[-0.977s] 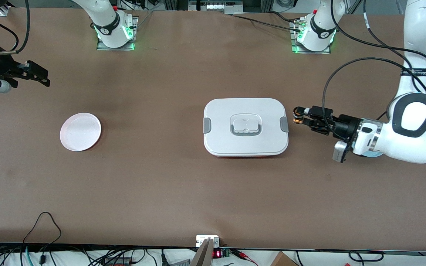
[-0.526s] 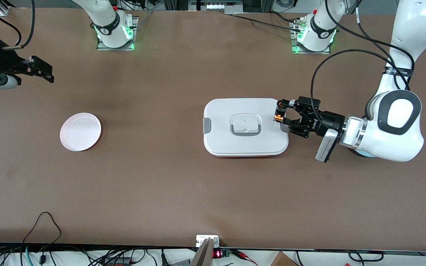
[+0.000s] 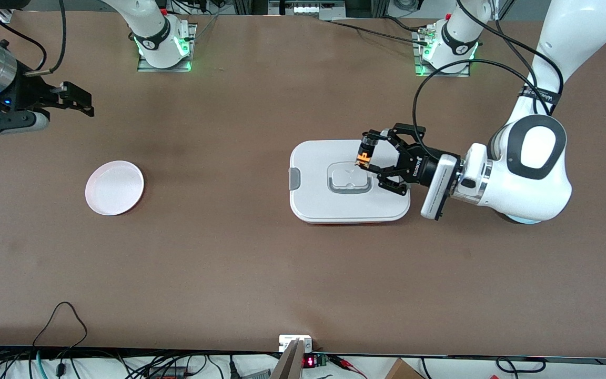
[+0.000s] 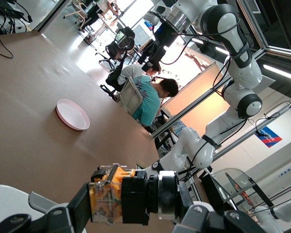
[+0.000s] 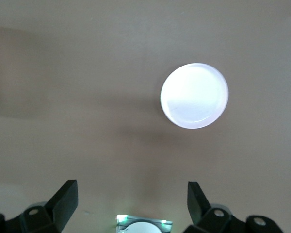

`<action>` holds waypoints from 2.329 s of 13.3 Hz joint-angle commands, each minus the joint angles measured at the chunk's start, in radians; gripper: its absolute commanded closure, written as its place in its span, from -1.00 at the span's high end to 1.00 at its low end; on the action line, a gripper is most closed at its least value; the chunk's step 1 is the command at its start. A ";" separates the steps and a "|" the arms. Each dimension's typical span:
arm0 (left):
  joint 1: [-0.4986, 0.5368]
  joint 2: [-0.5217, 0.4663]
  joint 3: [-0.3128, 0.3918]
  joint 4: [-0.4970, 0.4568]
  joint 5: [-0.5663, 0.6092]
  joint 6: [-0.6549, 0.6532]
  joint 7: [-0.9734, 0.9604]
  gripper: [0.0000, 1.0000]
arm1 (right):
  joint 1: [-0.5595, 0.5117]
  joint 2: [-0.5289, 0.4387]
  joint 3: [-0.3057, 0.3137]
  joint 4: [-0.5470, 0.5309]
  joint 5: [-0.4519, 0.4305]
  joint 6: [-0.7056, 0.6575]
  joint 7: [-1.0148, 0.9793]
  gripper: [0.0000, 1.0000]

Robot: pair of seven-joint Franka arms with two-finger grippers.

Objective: Transfer orange switch to right arm and place
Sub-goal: 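Lift the switch with the left gripper and carry it over the box, then raise the switch with the left gripper while the right gripper approaches it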

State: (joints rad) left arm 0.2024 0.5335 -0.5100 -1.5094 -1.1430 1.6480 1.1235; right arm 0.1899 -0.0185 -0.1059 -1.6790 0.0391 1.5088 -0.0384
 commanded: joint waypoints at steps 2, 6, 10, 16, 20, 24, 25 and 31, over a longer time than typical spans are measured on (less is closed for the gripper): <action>0.015 -0.087 -0.086 -0.112 -0.037 0.183 0.093 -0.92 | -0.006 0.032 -0.006 0.002 0.123 -0.024 -0.005 1.00; 0.015 -0.101 -0.154 -0.187 -0.104 0.335 0.283 -0.99 | -0.052 0.055 -0.009 -0.054 0.397 -0.027 0.011 1.00; 0.008 -0.101 -0.168 -0.193 -0.146 0.372 0.326 -0.99 | -0.076 0.046 -0.009 -0.201 0.754 -0.001 0.034 1.00; 0.008 -0.099 -0.237 -0.226 -0.216 0.501 0.346 -0.98 | -0.015 0.065 -0.006 -0.364 1.123 0.063 0.058 1.00; 0.006 -0.099 -0.237 -0.227 -0.216 0.501 0.346 -0.98 | 0.092 0.075 -0.006 -0.387 1.297 0.163 0.150 1.00; 0.011 -0.098 -0.237 -0.227 -0.216 0.498 0.348 -0.98 | 0.157 0.133 -0.006 -0.387 1.433 0.183 0.199 1.00; 0.011 -0.098 -0.237 -0.227 -0.216 0.498 0.348 -0.98 | 0.161 0.159 -0.006 -0.387 1.476 0.180 0.199 1.00; 0.015 -0.099 -0.239 -0.233 -0.216 0.490 0.348 -0.98 | 0.294 0.206 -0.006 -0.364 1.732 0.298 0.227 1.00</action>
State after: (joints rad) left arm 0.2056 0.4659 -0.7421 -1.7079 -1.3184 2.1357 1.4383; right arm 0.4277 0.1861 -0.1060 -2.0581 1.7066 1.7536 0.1547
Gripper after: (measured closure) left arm 0.278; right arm 0.000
